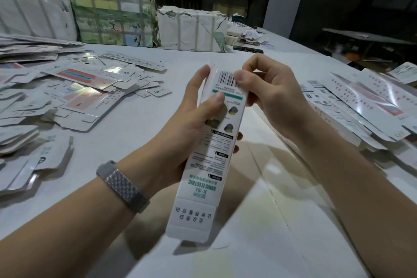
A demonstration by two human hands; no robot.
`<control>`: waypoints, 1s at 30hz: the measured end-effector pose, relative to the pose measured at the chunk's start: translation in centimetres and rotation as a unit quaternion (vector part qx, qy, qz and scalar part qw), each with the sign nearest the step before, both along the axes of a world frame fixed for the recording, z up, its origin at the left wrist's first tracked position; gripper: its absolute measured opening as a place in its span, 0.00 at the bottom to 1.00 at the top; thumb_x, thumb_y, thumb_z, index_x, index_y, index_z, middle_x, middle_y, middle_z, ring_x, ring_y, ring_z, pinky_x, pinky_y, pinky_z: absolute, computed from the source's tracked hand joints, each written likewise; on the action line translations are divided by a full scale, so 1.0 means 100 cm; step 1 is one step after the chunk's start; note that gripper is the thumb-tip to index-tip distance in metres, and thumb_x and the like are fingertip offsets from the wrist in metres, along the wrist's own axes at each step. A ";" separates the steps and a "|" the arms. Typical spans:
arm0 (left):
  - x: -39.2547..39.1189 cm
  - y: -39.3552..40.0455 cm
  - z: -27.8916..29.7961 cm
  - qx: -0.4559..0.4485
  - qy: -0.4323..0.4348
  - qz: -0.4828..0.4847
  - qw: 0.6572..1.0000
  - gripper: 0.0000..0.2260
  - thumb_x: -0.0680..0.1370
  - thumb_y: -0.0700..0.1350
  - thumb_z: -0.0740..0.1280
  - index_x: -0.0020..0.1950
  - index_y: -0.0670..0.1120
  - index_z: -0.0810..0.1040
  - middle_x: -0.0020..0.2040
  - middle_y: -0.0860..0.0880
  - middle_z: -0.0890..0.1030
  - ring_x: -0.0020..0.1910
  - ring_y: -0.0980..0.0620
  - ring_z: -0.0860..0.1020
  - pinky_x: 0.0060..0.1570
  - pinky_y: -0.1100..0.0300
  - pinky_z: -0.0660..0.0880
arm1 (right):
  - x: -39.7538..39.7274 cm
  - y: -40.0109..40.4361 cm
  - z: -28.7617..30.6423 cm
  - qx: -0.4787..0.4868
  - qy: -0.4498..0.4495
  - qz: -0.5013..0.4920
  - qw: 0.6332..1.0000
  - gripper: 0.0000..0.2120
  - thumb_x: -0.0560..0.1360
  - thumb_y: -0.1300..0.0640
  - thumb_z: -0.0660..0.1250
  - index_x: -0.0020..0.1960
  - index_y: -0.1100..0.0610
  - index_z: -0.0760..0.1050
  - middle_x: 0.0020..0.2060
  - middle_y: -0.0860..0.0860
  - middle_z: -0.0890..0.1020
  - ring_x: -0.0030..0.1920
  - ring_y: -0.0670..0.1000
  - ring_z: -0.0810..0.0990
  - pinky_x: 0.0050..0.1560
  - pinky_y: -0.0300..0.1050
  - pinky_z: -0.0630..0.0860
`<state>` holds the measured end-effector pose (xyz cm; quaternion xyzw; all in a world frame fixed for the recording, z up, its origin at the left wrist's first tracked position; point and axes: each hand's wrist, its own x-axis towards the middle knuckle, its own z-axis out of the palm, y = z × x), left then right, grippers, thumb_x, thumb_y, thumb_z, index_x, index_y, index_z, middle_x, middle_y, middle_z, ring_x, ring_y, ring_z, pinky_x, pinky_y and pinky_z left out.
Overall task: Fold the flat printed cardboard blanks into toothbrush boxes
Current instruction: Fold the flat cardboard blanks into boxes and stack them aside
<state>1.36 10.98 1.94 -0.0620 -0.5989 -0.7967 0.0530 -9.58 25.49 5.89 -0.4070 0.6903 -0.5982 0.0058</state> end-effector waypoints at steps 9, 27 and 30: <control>-0.005 -0.006 0.001 -0.022 0.056 0.025 0.998 0.19 0.83 0.41 0.58 0.71 0.58 0.62 0.43 0.43 0.85 0.39 0.40 0.84 0.32 0.55 0.79 | 0.008 -0.010 -0.010 -0.020 0.035 -0.006 0.999 0.05 0.81 0.55 0.62 0.52 0.52 0.65 0.39 0.60 0.84 0.38 0.64 0.78 0.35 0.50 0.74; -0.009 0.000 -0.004 -0.016 0.085 0.022 0.996 0.15 0.83 0.47 0.57 0.66 0.64 0.63 0.45 0.43 0.85 0.40 0.39 0.84 0.36 0.53 0.80 | 0.020 -0.017 -0.015 -0.123 -0.100 0.051 0.986 0.10 0.75 0.62 0.63 0.55 0.54 0.72 0.42 0.47 0.82 0.44 0.57 0.80 0.43 0.58 0.72; -0.008 0.003 -0.003 -0.019 0.081 0.023 0.996 0.18 0.83 0.48 0.57 0.65 0.71 0.61 0.44 0.42 0.84 0.40 0.39 0.84 0.36 0.52 0.81 | 0.017 -0.014 -0.012 -0.136 -0.107 0.052 0.984 0.15 0.73 0.65 0.64 0.57 0.52 0.69 0.43 0.49 0.80 0.46 0.59 0.80 0.45 0.61 0.71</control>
